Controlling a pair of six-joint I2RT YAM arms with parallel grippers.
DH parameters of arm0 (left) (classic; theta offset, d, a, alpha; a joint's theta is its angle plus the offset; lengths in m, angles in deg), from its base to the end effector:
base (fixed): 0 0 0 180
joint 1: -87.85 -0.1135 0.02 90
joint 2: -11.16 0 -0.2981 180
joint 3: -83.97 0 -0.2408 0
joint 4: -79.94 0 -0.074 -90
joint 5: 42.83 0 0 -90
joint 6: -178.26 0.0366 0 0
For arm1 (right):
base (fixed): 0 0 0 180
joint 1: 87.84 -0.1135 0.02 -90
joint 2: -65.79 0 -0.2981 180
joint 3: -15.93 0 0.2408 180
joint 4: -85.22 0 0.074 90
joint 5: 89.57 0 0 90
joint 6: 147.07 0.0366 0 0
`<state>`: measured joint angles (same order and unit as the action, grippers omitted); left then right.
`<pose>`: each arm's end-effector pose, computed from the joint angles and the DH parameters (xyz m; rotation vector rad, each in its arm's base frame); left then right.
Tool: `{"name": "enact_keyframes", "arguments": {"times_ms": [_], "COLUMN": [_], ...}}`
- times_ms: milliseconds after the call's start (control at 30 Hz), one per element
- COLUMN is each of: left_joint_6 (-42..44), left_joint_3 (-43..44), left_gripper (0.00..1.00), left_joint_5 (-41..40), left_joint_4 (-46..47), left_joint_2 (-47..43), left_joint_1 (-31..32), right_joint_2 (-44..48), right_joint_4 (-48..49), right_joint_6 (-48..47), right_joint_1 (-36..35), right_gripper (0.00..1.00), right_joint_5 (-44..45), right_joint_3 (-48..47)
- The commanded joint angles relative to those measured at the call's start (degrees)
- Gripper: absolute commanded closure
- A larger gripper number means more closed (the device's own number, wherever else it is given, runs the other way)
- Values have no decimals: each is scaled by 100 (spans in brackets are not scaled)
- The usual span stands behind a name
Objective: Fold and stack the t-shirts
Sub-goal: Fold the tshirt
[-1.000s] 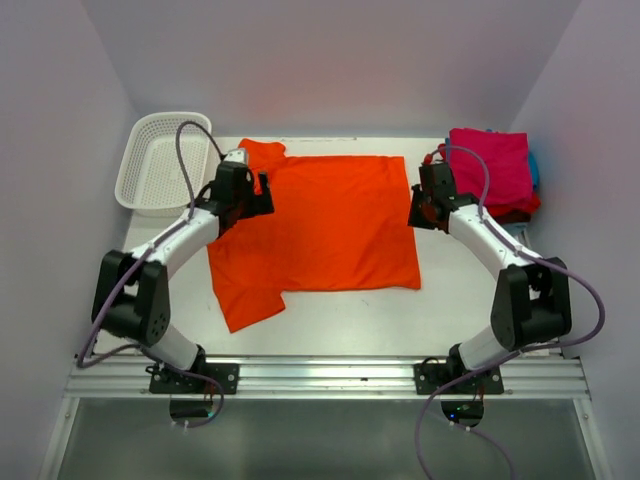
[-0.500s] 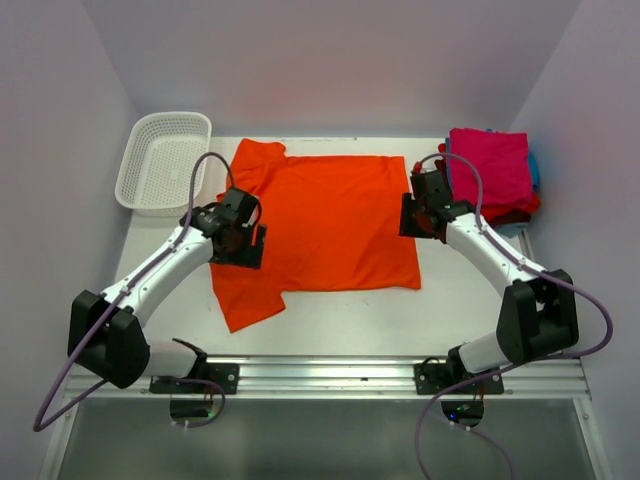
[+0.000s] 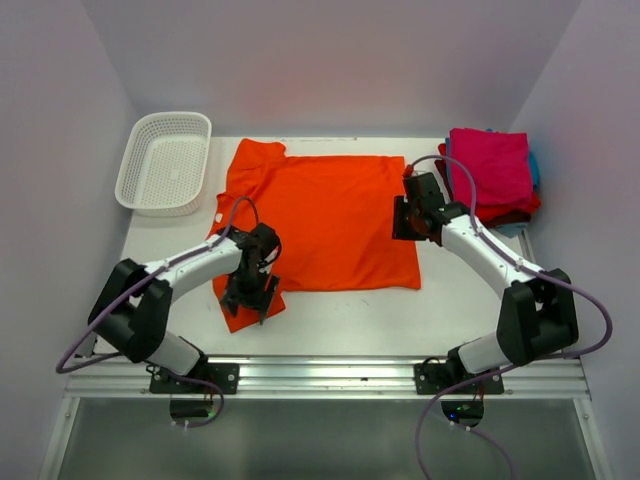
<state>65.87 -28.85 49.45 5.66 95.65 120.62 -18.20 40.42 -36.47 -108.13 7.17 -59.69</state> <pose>0.1827 -0.1193 0.2280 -0.2794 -3.0858 0.0347 0.2765 0.0976 0.2866 0.0557 2.4955 0.1525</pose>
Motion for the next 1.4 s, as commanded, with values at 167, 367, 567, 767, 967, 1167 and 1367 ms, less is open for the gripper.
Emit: {"name": "enact_keyframes", "arguments": {"times_ms": [167, 367, 567, 767, 967, 1167, 1367], "left_joint_6": [-380, -336, -205, -72, -55, -291, -362], "left_joint_3": [-450, -714, -539, -301, -388, 58, 797], "left_gripper": [24, 23, 29, 72, 100, 100, 100], "left_joint_5": [80, 115, 71, 158, 115, -165, -457], "left_joint_4": [149, 510, 729, 809, 800, 424, -78], "left_joint_2": [612, 841, 920, 1008, 903, 185, -757], "left_joint_1": [98, -113, -377, -412, -412, -377, -377], "right_joint_2": [251, 295, 392, 365, 383, 409, 742], "right_joint_4": [303, 312, 312, 295, 233, 207, 154], "right_joint_6": [111, 120, 93, 76, 181, 654, 1173], "right_joint_1": [-27, -18, -27, -27, -19, -1, 34], "right_gripper": [62, 65, 73, 95, 100, 100, 34], "right_joint_5": [-340, -367, -226, -121, 274, 1276, 1637], "right_joint_3": [292, 327, 362, 380, 494, 880, 1425]}}
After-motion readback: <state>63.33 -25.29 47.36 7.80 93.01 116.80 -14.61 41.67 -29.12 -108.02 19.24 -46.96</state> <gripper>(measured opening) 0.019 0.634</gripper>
